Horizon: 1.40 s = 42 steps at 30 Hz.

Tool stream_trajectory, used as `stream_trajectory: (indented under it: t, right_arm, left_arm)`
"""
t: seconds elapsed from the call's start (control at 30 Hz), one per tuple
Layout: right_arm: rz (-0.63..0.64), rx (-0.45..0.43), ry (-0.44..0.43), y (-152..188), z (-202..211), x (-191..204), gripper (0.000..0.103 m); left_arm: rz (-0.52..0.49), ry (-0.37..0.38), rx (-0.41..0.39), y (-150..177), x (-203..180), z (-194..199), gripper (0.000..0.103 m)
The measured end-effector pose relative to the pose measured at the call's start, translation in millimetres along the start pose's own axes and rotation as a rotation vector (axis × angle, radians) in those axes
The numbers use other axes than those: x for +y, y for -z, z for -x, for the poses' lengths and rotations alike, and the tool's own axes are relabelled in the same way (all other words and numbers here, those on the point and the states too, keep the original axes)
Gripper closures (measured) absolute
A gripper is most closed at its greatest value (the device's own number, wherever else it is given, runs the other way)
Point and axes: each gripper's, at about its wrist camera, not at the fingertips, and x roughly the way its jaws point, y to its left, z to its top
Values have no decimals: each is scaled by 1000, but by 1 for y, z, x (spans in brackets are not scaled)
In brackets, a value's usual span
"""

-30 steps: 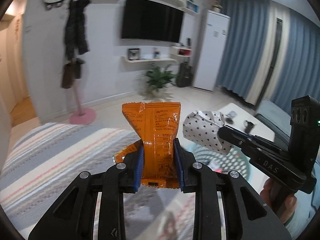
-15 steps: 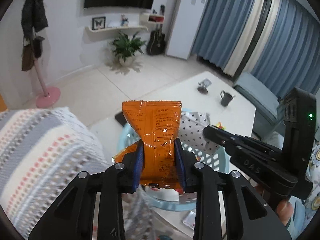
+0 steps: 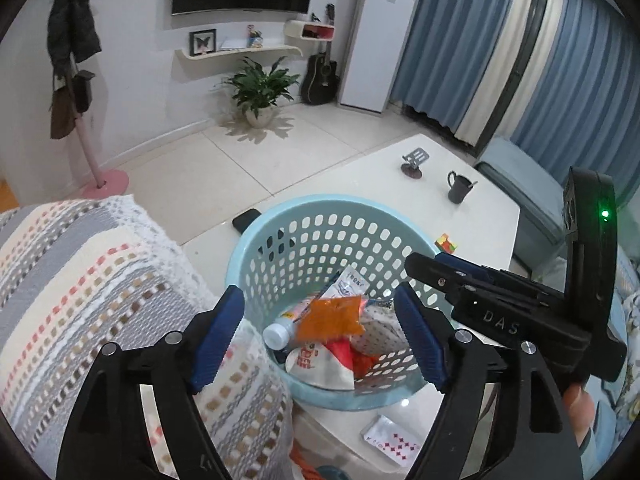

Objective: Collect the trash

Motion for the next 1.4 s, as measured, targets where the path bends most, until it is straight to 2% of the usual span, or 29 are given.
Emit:
stream_trajectory:
  t: [0.1,0.27,0.43,0.53,0.7,0.83,0.97,1.2,1.4]
  right_arm:
    - [24,-12,-9,0,11,9,60]
    - [111,-72,17,4,39,35,47]
    - [191,-194,71,15,76,64,34]
    - [199,-261,90,22,94,75,33]
    - [192,-374,93,37,122,81,31]
    - [205,-449,106,49,138,85,29]
    - [234,-484,124,58,145,90,29]
    - [291,-498,172,70,141,98,29]
    - [292,-485,168,71,135,97,29]
  left_arm:
    - [21,-12,-29,5,0,16,24]
    - [53,-97,-127,17,2,55,16]
    - [120,-243,-256,34,5,105,8]
    - [144,-346,-315,47,4,129,8]
    - [162,-410,-371,67,7,160,8]
    - [151,-442,-407,74,-1,173,8]
    - [144,-458,-431,79,-6,179,8]
    - [159,-455,-442,87,-8,179,8]
    - [173,-457,-449,90,-8,179,8]
